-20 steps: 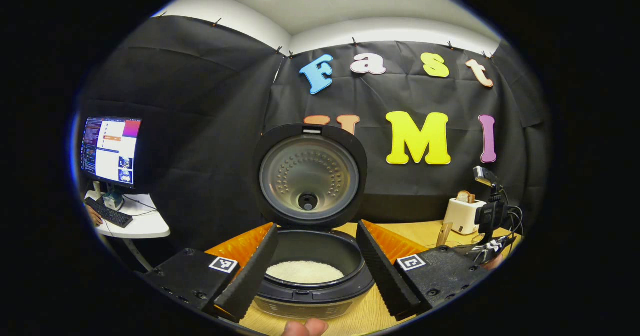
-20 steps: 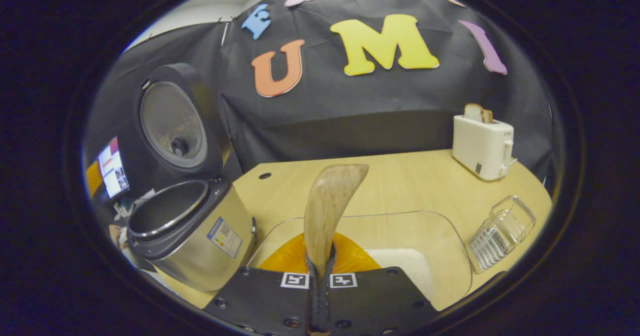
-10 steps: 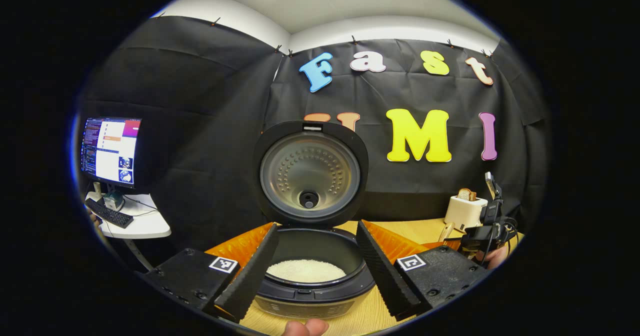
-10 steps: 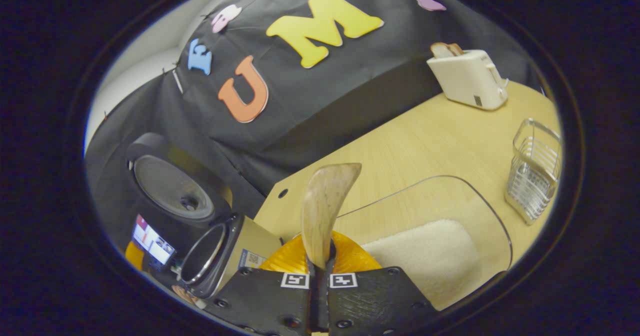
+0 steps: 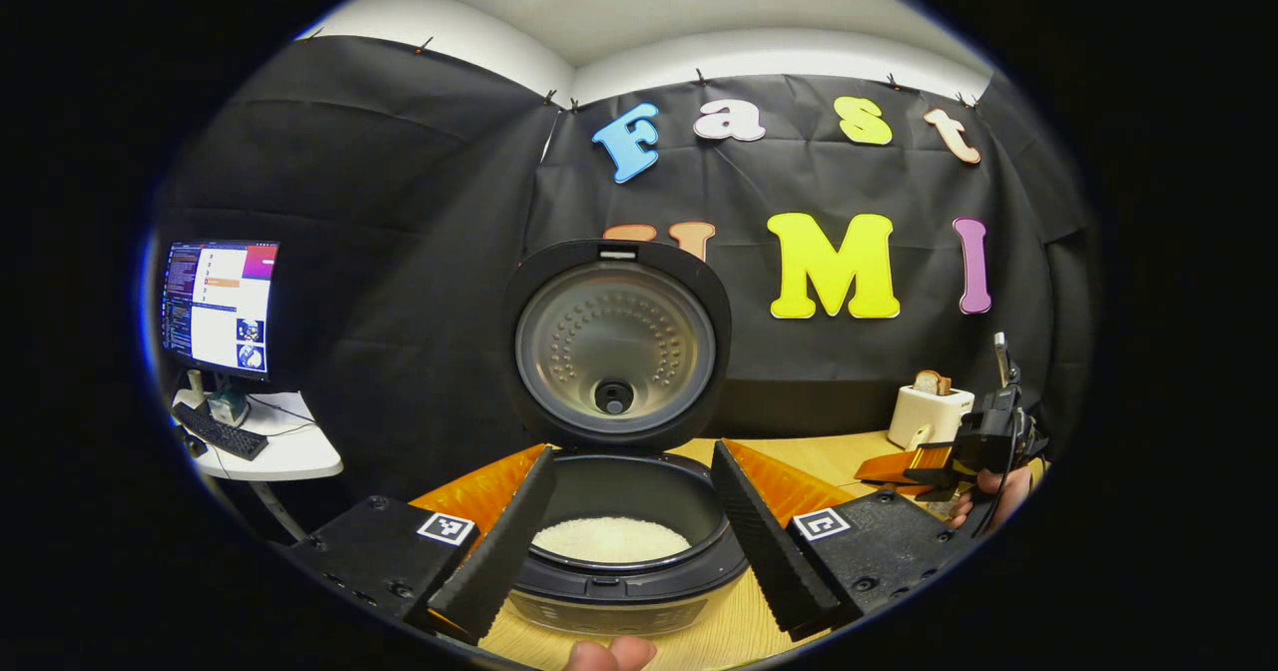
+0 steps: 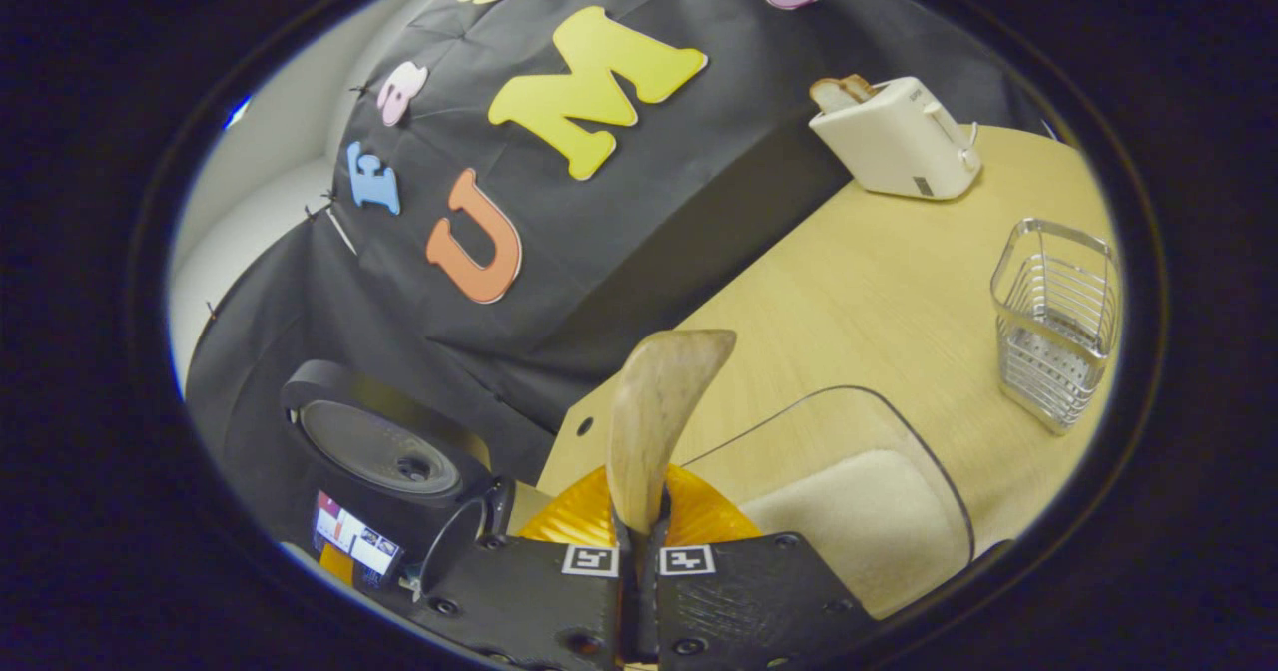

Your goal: Close the left gripper, press the button to open the rice cooker; take a wooden spoon from the chopstick holder with the right hand, scoop a spoonful of rice and pour it into the rice cooker, then put the wooden spoon back into the chopstick holder.

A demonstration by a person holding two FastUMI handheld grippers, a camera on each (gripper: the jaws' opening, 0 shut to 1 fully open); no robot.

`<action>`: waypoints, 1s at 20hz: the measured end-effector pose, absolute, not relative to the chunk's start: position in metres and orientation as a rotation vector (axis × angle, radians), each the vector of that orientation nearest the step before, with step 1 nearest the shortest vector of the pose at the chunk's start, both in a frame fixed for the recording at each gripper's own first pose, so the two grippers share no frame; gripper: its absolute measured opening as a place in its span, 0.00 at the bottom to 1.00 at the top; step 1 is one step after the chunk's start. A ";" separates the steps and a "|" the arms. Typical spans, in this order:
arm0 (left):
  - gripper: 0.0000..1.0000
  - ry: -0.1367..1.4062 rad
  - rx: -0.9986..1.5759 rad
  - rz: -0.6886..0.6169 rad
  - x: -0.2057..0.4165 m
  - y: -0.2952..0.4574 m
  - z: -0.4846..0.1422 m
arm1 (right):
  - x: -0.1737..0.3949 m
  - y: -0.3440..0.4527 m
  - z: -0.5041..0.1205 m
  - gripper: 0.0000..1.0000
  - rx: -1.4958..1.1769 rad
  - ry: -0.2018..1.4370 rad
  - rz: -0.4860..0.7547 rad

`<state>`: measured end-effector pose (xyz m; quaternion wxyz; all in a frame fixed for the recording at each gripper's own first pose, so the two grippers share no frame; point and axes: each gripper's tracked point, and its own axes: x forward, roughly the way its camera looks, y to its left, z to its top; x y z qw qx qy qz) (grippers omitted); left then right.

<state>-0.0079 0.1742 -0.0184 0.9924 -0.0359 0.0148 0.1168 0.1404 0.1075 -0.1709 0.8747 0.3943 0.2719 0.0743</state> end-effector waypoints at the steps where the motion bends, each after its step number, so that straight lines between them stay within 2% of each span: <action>1: 0.99 0.027 -0.075 0.233 -0.009 0.175 -0.019 | 0.140 0.105 -0.169 0.00 0.837 0.560 0.158; 13: 0.99 0.053 0.001 0.345 -0.023 0.221 -0.021 | 0.151 0.065 -0.122 0.00 0.942 0.491 0.170; 20: 0.99 0.070 -0.005 0.428 -0.038 0.260 -0.028 | 0.167 0.122 -0.057 0.00 0.929 0.462 0.303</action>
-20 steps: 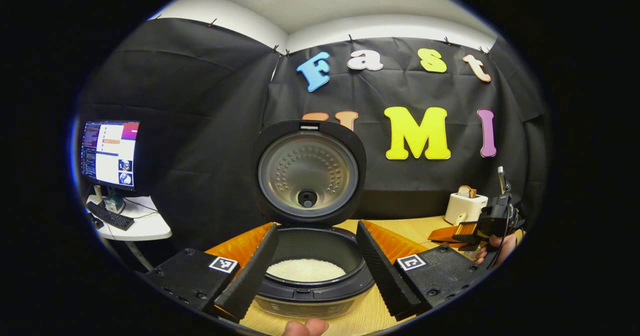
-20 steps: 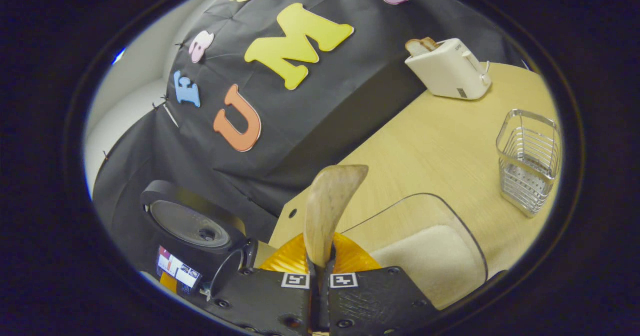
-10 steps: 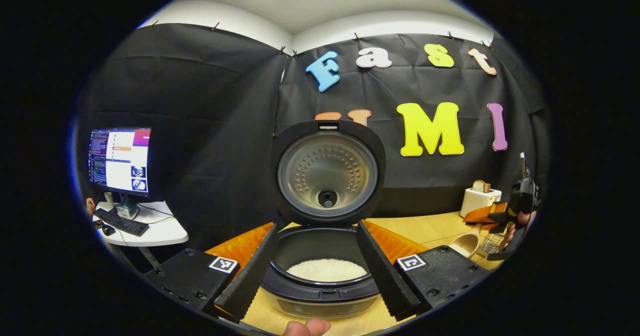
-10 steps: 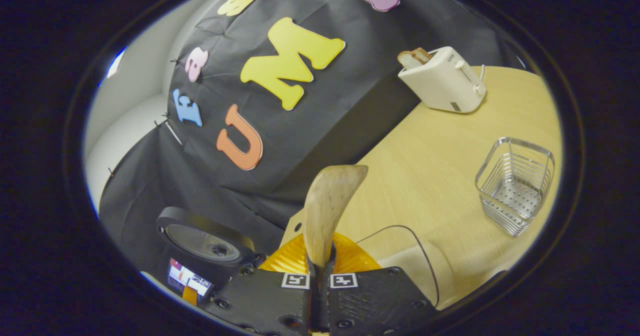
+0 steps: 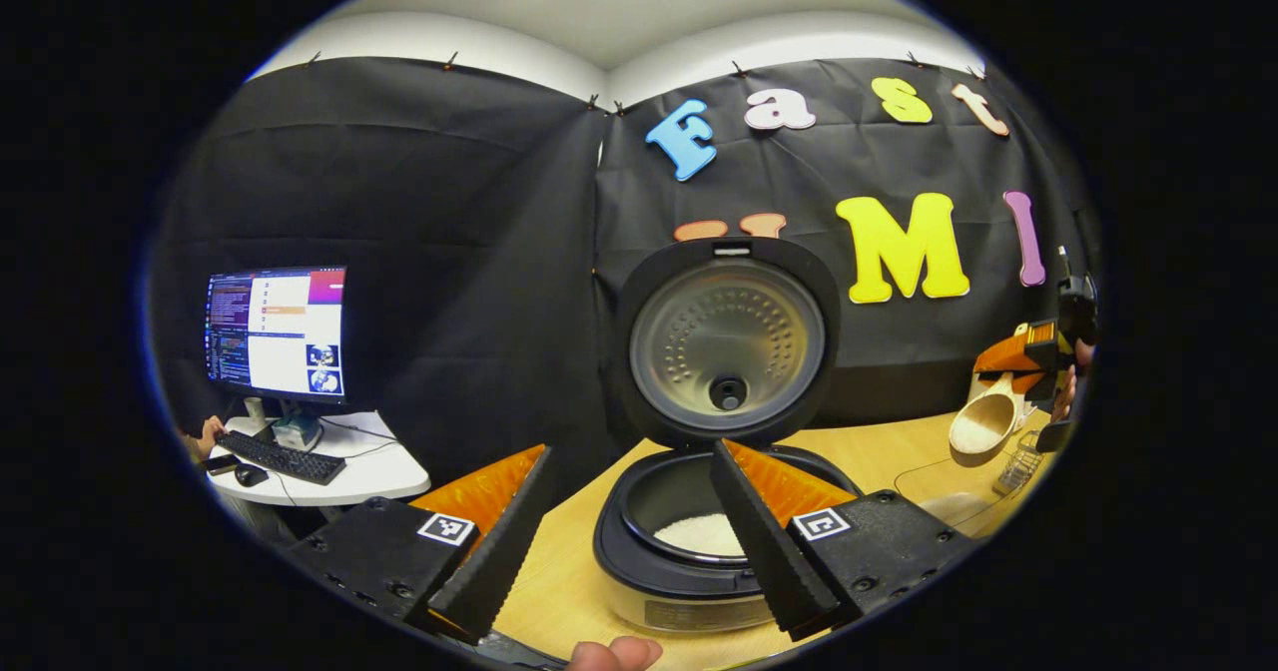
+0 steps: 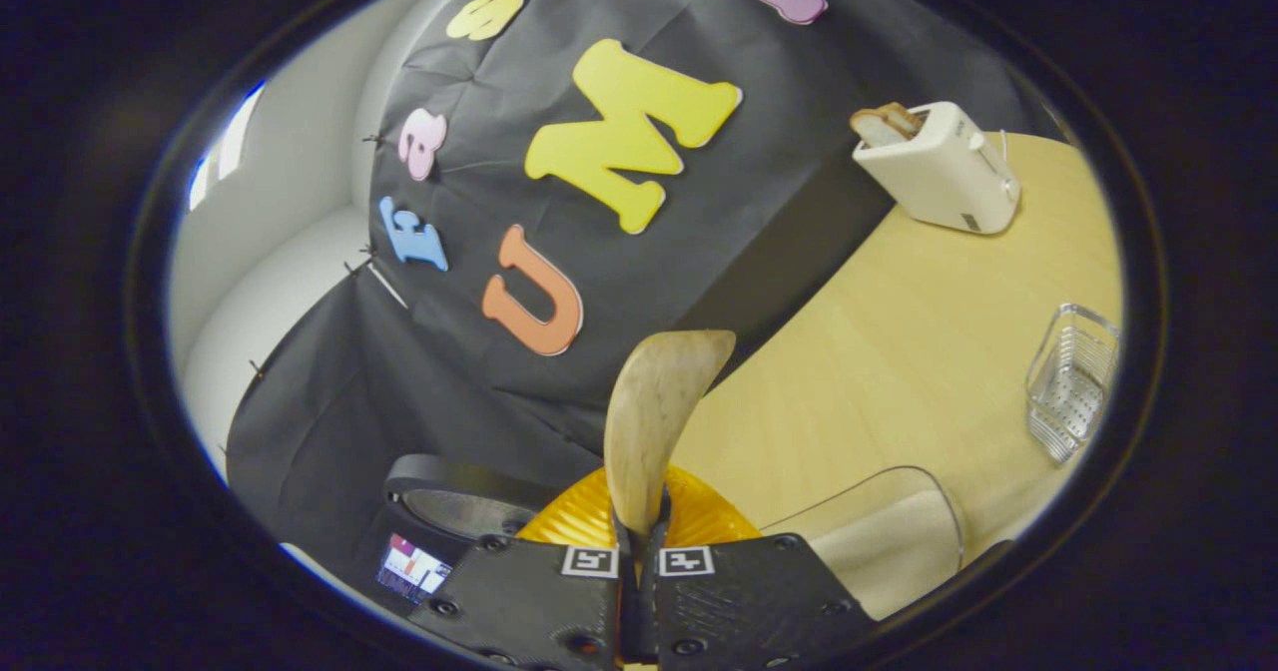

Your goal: Close the left gripper, press the button to open the rice cooker; take a wooden spoon from the chopstick holder with the right hand, scoop a spoonful of rice and pour it into the rice cooker, then put the wooden spoon back into the chopstick holder.

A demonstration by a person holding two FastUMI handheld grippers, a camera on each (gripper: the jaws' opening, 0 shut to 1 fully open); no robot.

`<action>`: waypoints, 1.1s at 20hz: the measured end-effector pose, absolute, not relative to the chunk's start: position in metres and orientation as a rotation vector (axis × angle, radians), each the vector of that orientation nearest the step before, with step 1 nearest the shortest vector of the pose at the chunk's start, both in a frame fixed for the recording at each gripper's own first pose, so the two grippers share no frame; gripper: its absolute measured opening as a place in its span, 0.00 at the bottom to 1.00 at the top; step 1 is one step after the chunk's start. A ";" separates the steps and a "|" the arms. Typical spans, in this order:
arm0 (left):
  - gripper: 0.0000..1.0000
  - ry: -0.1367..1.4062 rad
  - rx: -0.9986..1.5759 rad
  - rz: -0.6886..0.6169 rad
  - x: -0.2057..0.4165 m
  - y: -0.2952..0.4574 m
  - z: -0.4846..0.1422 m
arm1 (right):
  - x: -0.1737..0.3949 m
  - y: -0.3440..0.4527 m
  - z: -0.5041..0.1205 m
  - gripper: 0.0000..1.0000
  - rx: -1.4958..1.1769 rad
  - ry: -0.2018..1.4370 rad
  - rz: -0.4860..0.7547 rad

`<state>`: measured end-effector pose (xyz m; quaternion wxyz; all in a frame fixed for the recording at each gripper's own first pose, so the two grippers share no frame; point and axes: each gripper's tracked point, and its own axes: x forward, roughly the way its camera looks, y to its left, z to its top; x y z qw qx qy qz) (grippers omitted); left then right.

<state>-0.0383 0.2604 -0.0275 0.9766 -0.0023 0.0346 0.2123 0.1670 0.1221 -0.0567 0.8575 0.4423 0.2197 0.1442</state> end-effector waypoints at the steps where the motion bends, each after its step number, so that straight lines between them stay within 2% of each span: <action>1: 1.00 0.080 -0.012 0.435 -0.040 0.263 -0.031 | 0.169 0.134 -0.048 0.00 0.911 0.452 0.323; 3: 0.95 0.083 -0.004 0.442 -0.042 0.265 -0.030 | 0.174 0.162 -0.032 0.00 0.883 0.448 0.367; 4: 0.95 0.086 0.005 0.454 -0.044 0.269 -0.030 | 0.178 0.179 -0.025 0.00 0.873 0.452 0.391; 5: 1.00 0.088 0.015 0.469 -0.046 0.274 -0.029 | 0.180 0.197 -0.020 0.00 0.866 0.459 0.416; 12: 0.99 0.093 0.004 0.502 -0.054 0.293 -0.035 | 0.189 0.292 -0.019 0.00 0.766 0.498 0.512; 19: 0.99 0.094 0.003 0.514 -0.057 0.298 -0.034 | 0.198 0.305 -0.015 0.00 0.669 0.439 0.478; 20: 0.95 0.092 0.004 0.513 -0.057 0.298 -0.033 | 0.200 0.306 -0.015 0.00 0.652 0.429 0.471; 21: 0.99 0.088 0.006 0.510 -0.057 0.297 -0.032 | 0.201 0.306 -0.015 0.00 0.640 0.424 0.465; 22: 0.99 0.082 0.006 0.506 -0.057 0.297 -0.031 | 0.201 0.307 -0.014 0.00 0.628 0.416 0.459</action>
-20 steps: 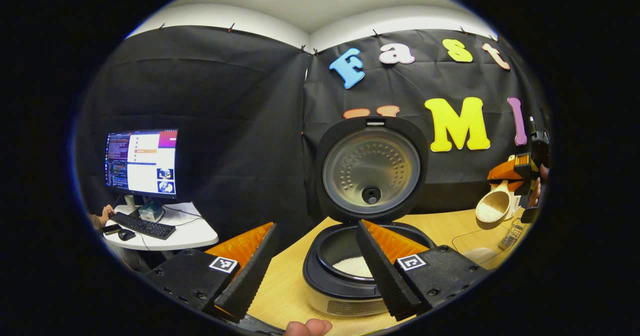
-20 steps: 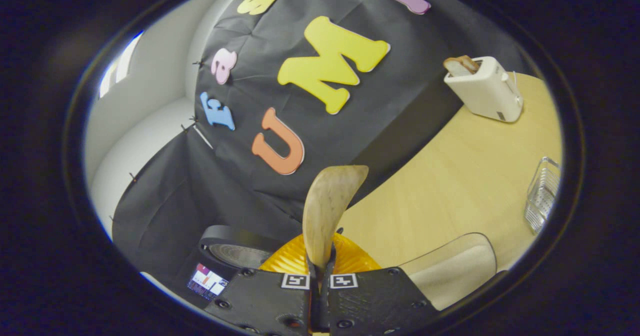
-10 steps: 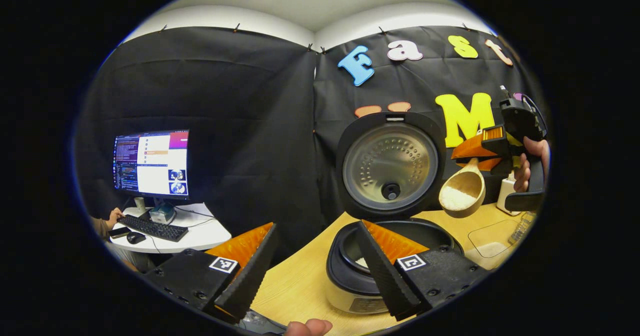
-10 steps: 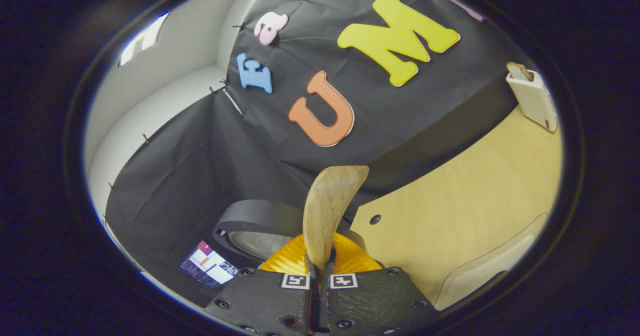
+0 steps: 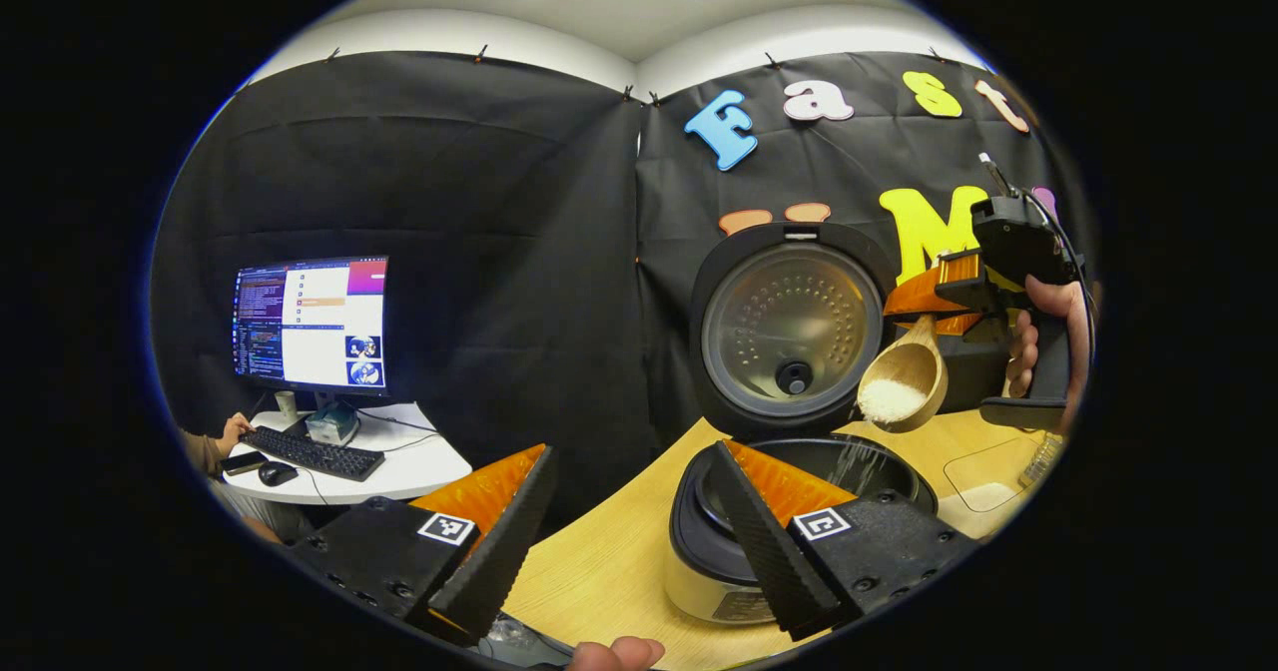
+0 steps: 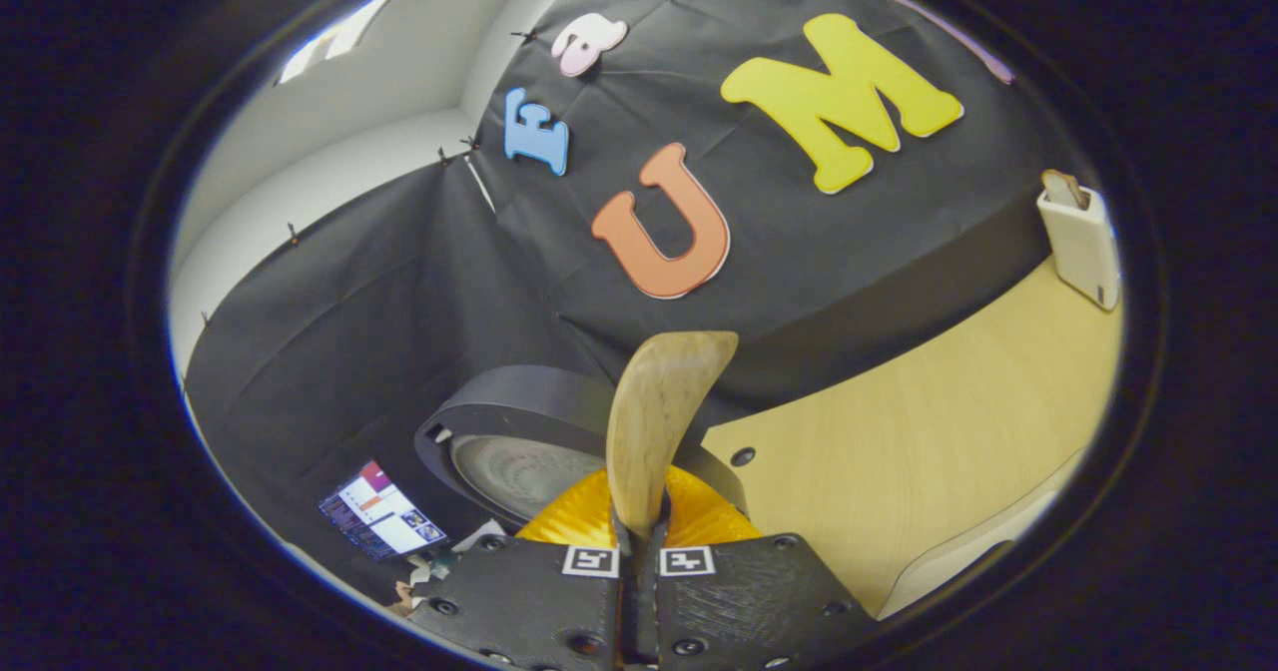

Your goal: Close the left gripper, press the button to open the rice cooker; take a wooden spoon from the chopstick holder with the right hand, scoop a spoonful of rice and pour it into the rice cooker, then put the wooden spoon back into the chopstick holder.

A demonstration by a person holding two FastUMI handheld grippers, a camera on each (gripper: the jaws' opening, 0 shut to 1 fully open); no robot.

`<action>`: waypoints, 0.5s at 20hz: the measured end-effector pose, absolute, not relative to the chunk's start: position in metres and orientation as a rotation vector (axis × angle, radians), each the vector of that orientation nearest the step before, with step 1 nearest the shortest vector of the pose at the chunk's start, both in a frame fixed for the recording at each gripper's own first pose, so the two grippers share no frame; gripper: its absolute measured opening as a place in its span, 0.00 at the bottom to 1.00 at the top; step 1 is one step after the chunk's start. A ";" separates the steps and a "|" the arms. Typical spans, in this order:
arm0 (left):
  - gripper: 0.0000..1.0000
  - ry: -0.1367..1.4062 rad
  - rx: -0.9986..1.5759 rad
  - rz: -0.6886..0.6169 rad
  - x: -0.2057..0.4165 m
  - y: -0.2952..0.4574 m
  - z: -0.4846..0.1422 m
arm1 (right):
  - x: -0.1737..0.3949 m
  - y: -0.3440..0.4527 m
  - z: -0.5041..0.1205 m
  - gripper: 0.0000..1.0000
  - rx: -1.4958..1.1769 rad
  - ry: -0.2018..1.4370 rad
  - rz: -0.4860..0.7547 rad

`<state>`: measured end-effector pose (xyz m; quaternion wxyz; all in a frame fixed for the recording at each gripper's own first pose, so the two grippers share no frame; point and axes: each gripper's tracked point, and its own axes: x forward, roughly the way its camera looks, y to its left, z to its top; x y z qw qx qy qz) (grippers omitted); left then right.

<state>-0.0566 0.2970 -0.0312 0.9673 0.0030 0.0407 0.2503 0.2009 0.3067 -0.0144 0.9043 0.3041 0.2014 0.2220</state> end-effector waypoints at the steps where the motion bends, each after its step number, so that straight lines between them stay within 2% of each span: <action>1: 0.99 0.079 0.005 0.503 -0.057 0.297 -0.031 | 0.200 0.307 -0.013 0.00 0.615 0.406 0.454; 10: 0.99 0.088 -0.004 0.528 -0.060 0.298 -0.032 | 0.202 0.313 0.015 0.00 0.443 0.260 0.431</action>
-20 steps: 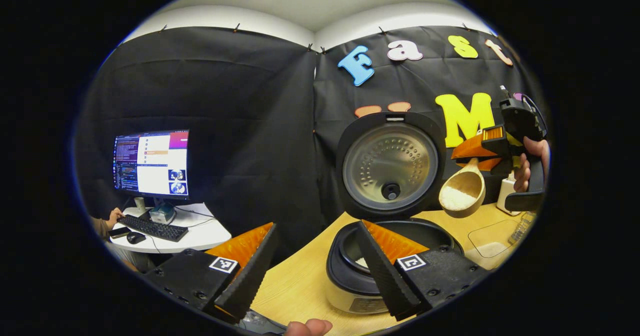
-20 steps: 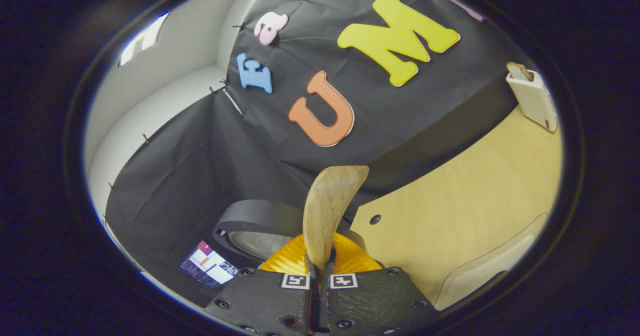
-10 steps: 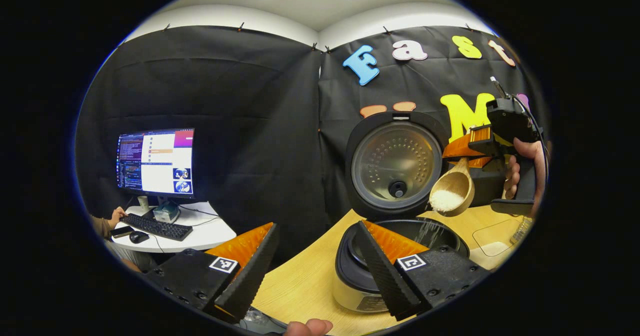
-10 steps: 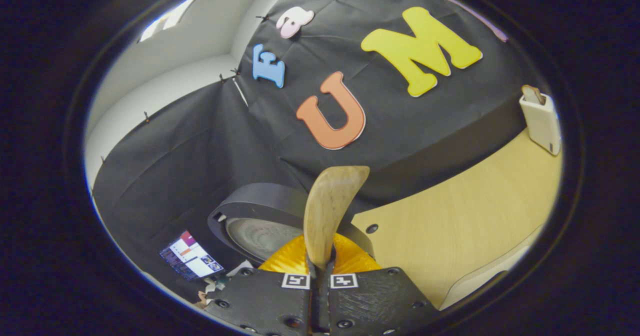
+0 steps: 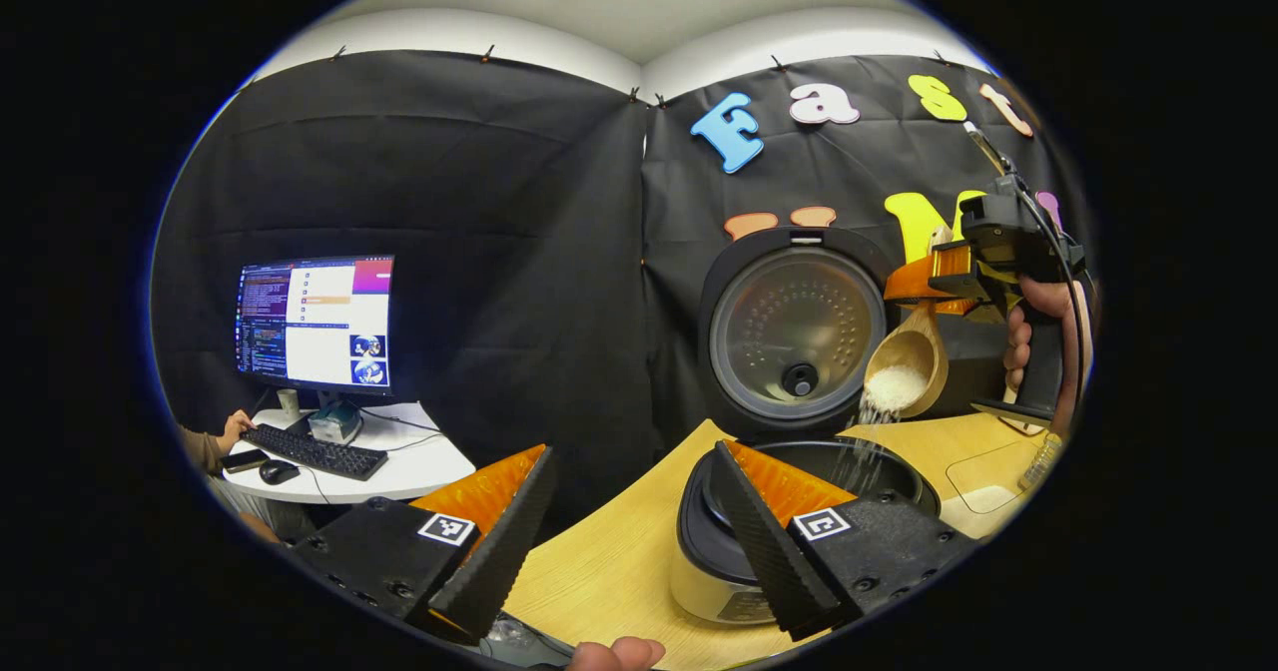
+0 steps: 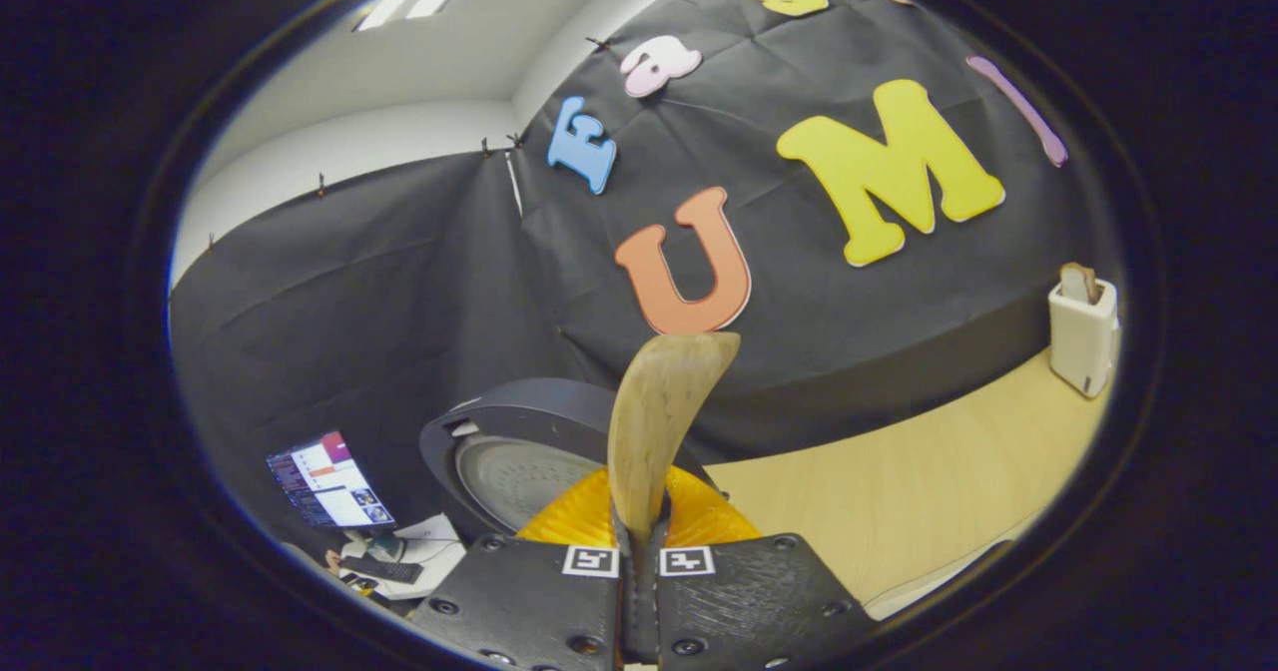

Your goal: Close the left gripper, press the button to open the rice cooker; take a wooden spoon from the chopstick holder with the right hand, scoop a spoonful of rice and pour it into the rice cooker, then put the wooden spoon back into the chopstick holder.

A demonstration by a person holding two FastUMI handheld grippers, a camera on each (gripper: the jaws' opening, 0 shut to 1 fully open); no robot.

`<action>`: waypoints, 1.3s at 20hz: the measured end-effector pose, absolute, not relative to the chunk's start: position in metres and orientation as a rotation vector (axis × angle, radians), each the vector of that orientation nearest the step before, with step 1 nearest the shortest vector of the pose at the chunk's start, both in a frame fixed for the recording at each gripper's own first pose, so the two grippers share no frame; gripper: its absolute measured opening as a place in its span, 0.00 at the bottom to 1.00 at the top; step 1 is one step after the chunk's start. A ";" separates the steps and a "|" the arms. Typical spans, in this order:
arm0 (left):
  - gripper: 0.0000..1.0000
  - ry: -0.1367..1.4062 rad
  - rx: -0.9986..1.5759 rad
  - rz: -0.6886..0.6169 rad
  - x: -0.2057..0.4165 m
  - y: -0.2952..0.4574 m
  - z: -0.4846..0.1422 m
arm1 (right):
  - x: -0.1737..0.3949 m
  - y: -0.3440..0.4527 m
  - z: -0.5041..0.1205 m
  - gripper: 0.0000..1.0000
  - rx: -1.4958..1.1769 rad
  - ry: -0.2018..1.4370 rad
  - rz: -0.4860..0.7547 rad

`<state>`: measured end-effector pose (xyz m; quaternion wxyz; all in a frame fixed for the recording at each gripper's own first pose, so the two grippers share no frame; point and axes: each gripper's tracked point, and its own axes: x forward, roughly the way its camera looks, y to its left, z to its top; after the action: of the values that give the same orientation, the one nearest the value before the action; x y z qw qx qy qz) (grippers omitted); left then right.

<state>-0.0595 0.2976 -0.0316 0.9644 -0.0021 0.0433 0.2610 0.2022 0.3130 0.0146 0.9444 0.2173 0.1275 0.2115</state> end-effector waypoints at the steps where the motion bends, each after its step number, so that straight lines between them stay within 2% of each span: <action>1: 0.99 0.088 -0.004 0.528 -0.059 0.298 -0.031 | 0.202 0.313 0.016 0.00 0.439 0.253 0.433; 17: 0.99 0.068 -0.007 0.547 -0.063 0.300 -0.026 | 0.170 0.358 0.043 0.00 0.014 -0.012 0.529; 26: 0.99 0.039 0.008 0.541 -0.064 0.298 -0.020 | 0.150 0.395 0.034 0.00 -0.245 -0.121 0.641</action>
<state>-0.0639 0.2975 -0.0201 0.9634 0.0038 0.0190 0.2672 0.1502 0.3955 0.0336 0.9400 -0.1199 -0.0591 0.3141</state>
